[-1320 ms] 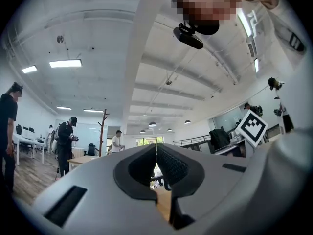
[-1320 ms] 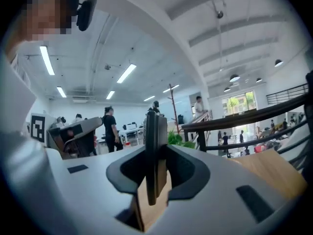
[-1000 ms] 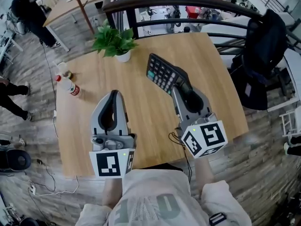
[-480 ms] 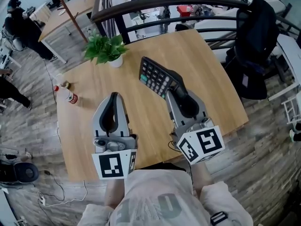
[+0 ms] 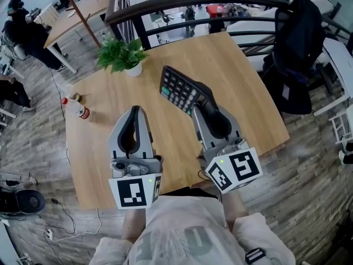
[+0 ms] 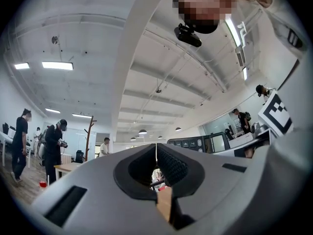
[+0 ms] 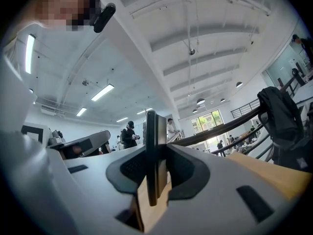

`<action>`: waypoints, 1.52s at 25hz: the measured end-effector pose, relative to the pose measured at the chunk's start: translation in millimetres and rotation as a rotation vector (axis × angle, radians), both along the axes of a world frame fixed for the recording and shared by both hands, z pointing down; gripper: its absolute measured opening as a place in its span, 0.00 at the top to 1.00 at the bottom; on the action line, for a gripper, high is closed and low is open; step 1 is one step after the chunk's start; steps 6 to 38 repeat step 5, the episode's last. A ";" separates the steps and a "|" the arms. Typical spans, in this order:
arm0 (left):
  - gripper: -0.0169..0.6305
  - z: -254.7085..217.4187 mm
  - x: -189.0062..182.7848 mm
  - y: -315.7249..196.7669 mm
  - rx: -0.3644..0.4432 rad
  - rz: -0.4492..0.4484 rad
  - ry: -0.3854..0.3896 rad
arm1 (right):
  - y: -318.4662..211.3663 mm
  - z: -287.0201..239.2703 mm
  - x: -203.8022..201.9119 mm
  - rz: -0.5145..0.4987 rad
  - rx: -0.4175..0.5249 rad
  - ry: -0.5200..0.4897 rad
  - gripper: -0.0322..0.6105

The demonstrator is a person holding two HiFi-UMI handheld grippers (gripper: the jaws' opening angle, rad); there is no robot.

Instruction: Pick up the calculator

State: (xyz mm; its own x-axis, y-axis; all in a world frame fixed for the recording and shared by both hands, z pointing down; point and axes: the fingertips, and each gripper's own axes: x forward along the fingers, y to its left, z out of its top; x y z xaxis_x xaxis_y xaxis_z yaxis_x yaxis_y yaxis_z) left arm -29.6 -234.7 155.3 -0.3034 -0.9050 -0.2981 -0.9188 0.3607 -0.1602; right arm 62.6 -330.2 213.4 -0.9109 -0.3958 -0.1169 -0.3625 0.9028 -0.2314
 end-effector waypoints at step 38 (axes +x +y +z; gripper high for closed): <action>0.96 -3.7 1.7 0.9 0.002 -0.018 -0.014 | -3.1 -3.0 6.8 0.007 -0.001 -0.021 0.79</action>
